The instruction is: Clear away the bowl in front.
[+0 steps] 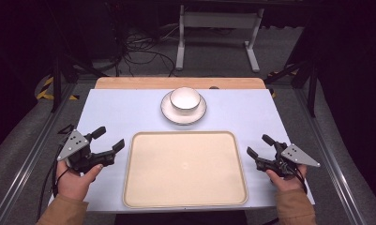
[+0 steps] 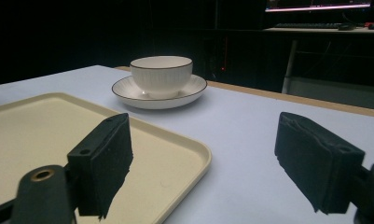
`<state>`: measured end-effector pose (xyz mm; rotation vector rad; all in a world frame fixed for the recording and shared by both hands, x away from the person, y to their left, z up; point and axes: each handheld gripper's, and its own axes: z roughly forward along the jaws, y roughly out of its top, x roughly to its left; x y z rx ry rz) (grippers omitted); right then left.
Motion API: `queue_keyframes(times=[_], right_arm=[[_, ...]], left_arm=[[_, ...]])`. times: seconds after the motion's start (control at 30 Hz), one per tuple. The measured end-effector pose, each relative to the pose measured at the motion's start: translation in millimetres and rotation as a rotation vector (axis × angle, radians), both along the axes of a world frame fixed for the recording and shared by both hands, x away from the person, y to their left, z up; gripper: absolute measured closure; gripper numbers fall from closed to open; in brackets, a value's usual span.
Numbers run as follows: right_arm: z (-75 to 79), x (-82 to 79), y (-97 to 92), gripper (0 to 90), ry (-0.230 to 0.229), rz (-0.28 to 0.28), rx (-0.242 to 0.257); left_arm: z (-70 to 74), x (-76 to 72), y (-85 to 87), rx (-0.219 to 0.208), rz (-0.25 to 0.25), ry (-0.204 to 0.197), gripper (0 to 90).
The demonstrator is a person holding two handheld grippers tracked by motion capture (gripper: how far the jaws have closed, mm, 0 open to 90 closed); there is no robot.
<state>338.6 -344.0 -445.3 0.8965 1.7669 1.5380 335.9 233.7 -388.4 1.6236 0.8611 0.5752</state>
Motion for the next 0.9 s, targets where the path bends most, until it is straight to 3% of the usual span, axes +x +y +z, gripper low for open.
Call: queue_keyframes(times=[0.6, 0.9], right_arm=[[1.8, -1.0, -1.5, 20.0, -0.003, 0.004, 0.007], [3.7, -2.8, -3.4, 20.6, -0.015, 0.004, 0.008]], left_arm=[[27.4, 24.4, -25.8, 0.013, -0.064, -0.003, 16.7], [35.8, 51.1, -49.0, 0.041, -0.104, 0.023, 17.4]])
